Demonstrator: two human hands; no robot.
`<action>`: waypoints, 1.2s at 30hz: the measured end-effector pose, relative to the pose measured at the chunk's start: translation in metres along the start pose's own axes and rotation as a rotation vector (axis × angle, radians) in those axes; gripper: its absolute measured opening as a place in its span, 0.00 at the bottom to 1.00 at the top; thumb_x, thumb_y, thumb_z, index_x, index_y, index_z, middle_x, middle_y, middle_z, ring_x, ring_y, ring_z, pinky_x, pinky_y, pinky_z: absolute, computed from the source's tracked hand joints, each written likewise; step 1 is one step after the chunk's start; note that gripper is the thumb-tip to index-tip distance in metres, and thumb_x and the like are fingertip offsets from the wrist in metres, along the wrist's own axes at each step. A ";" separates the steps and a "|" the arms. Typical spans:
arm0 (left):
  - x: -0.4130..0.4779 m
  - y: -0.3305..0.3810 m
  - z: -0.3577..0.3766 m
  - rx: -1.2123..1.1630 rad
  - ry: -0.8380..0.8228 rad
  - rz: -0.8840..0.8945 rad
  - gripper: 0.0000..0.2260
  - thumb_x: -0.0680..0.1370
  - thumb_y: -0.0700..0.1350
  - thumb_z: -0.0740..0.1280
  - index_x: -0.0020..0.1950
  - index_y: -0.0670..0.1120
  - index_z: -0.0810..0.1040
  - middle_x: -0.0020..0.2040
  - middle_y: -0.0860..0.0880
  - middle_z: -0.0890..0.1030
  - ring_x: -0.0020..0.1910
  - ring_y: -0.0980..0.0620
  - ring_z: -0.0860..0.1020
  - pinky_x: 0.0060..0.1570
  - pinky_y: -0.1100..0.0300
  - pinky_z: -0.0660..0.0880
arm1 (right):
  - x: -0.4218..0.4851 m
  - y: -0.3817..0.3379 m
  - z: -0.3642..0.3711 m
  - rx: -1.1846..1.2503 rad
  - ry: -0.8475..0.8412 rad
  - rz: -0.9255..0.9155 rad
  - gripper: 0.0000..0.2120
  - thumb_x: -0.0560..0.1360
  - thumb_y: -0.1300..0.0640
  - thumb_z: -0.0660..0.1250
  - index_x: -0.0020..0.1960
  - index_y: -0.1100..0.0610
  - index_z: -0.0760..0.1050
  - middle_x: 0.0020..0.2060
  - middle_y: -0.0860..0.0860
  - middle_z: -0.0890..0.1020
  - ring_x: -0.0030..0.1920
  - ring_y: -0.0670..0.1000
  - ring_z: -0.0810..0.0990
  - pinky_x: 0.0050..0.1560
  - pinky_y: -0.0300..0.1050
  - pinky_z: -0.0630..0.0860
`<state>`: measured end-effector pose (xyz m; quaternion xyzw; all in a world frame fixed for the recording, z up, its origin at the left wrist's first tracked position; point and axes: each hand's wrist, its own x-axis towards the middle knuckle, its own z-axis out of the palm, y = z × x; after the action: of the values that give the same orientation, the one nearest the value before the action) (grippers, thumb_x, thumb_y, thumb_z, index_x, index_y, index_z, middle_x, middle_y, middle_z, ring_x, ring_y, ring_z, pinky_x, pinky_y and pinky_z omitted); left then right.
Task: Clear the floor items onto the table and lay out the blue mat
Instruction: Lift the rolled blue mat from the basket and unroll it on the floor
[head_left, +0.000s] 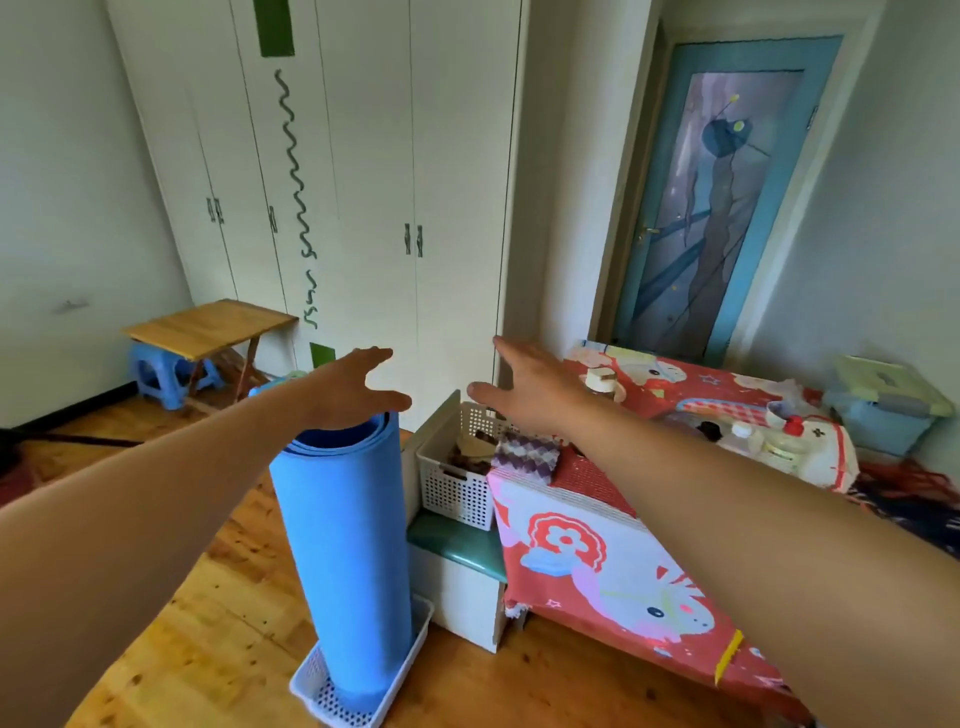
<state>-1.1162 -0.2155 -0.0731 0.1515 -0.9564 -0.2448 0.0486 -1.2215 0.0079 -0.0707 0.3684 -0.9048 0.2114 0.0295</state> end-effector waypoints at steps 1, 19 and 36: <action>0.000 -0.012 -0.004 0.005 0.008 -0.020 0.36 0.72 0.60 0.67 0.75 0.54 0.54 0.76 0.48 0.58 0.72 0.44 0.62 0.68 0.52 0.61 | 0.007 -0.010 0.008 0.004 -0.023 -0.021 0.40 0.73 0.34 0.59 0.77 0.51 0.49 0.77 0.50 0.54 0.75 0.52 0.54 0.71 0.50 0.56; 0.082 -0.207 0.013 0.205 -0.124 -0.152 0.45 0.66 0.62 0.72 0.75 0.53 0.52 0.77 0.49 0.53 0.76 0.46 0.53 0.72 0.46 0.55 | 0.145 -0.057 0.160 0.035 -0.311 -0.079 0.36 0.70 0.37 0.66 0.70 0.55 0.60 0.67 0.53 0.67 0.69 0.56 0.63 0.64 0.51 0.64; 0.158 -0.348 0.065 0.423 -0.250 0.144 0.47 0.69 0.63 0.68 0.73 0.60 0.35 0.76 0.54 0.36 0.74 0.50 0.34 0.73 0.41 0.46 | 0.195 -0.094 0.313 -0.169 -0.430 0.008 0.46 0.72 0.36 0.63 0.77 0.53 0.40 0.77 0.53 0.42 0.76 0.54 0.40 0.75 0.54 0.46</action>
<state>-1.1842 -0.5258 -0.2949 0.0585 -0.9932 -0.0522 -0.0857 -1.2675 -0.3062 -0.2805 0.3975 -0.9063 0.0517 -0.1342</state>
